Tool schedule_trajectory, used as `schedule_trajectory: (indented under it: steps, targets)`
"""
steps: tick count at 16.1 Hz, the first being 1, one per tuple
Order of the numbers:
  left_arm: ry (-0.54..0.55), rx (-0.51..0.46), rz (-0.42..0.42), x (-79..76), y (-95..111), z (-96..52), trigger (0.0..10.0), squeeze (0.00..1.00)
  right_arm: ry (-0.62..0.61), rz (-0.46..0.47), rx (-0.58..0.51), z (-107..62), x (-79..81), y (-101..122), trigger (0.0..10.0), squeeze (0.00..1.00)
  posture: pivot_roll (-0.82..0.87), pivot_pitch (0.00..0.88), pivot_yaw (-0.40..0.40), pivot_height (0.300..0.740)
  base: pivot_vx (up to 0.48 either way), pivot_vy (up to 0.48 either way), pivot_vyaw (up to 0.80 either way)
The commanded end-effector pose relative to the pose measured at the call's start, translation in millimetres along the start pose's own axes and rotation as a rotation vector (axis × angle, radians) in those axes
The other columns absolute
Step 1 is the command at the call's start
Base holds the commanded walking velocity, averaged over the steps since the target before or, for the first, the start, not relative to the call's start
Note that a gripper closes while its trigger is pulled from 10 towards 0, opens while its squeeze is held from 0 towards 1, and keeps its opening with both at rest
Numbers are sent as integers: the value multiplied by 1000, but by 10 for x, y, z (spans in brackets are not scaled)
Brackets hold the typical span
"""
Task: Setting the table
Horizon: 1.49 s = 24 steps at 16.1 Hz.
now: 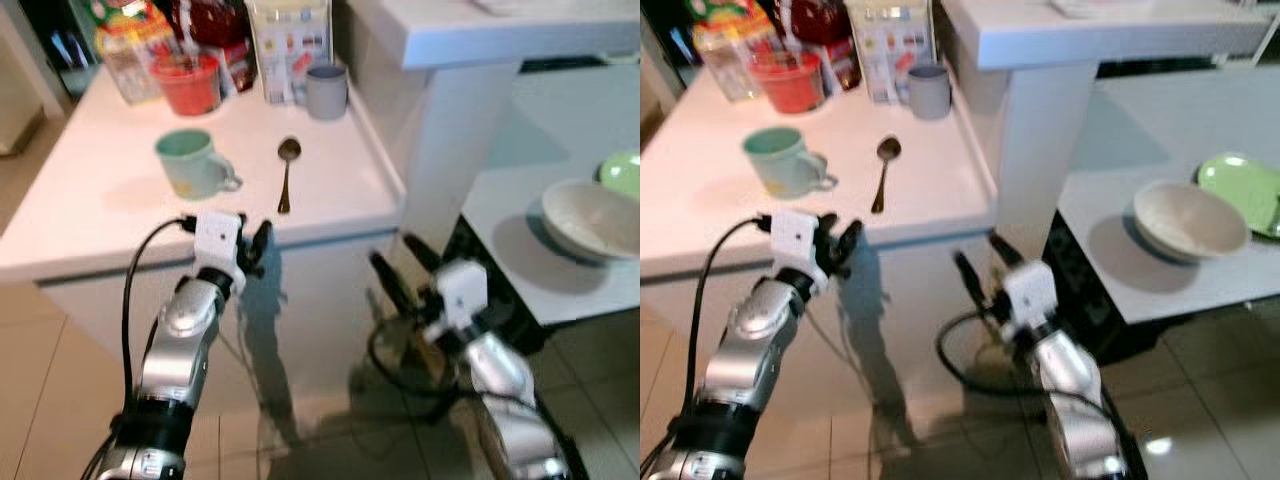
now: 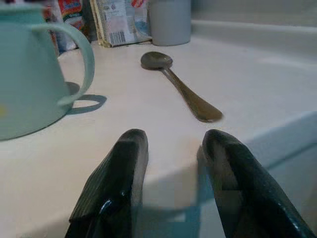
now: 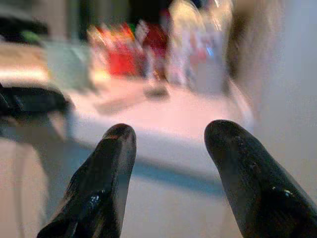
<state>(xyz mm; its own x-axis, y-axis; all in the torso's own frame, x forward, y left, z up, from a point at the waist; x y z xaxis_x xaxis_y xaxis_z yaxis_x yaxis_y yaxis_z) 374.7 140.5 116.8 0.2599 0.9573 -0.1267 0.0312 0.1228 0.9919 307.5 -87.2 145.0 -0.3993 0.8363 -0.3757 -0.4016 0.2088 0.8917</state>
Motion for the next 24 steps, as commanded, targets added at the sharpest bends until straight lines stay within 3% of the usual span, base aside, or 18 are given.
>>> schedule_trajectory:
  steps: [1, 3, 6, 11, 14, 18, 24]
  targets:
    - [3, 12, -3, 0, -34, -9, 10000, 0, 18, 6, -26, 55, -36, 126, 10000, 0, 7, 0, 51, 740, 0, 0, 0]
    - [-3, 7, -13, -35, -35, -19, 10000, 0, 20, 18, -39, 153, -114, 241, 10000, 0, 15, 0, 43, 740, 0, 0, 0]
    - [-45, -1, -30, -111, 60, -40, 10000, 0, 28, 11, 32, 317, -149, 33, 10000, 0, 58, 0, 29, 740, 0, 0, 0]
    - [-76, -5, -25, -183, 173, -135, 10000, 0, -9, 49, 218, 816, -266, -476, 10000, 0, 149, 0, -10, 740, 0, 0, 0]
    - [-75, 3, -35, -223, 162, -197, 10000, 0, 9, 17, 236, 1056, -265, -445, 10000, 0, 177, 0, -37, 740, 0, 0, 0]
    - [-65, 13, -46, -246, 135, -281, 10000, 0, 78, -79, 269, 1199, -233, -438, 10000, 0, 217, 0, -63, 740, 0, 0, 0]
    - [-35, 34, -48, -171, 150, -414, 10000, 0, 125, -95, 387, 1244, -70, -574, 10000, 0, 266, 0, -68, 740, 0, 0, 0]
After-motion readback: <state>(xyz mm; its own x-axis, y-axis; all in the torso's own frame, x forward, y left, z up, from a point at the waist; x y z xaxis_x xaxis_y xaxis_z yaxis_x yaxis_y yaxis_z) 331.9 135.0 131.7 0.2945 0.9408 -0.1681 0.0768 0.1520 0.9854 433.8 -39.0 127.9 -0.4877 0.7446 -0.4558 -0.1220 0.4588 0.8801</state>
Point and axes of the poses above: a point about 5 cm out from each wrist's last joint towards the gripper, its own z axis pointing out of the wrist towards the gripper, its own y axis along the axis of the wrist's last joint, x = y × z, the point moved 6 cm from there along z, pointing out of the wrist towards the gripper, and after that the axes turned 13 degrees about -z, right-handed, at the moved point
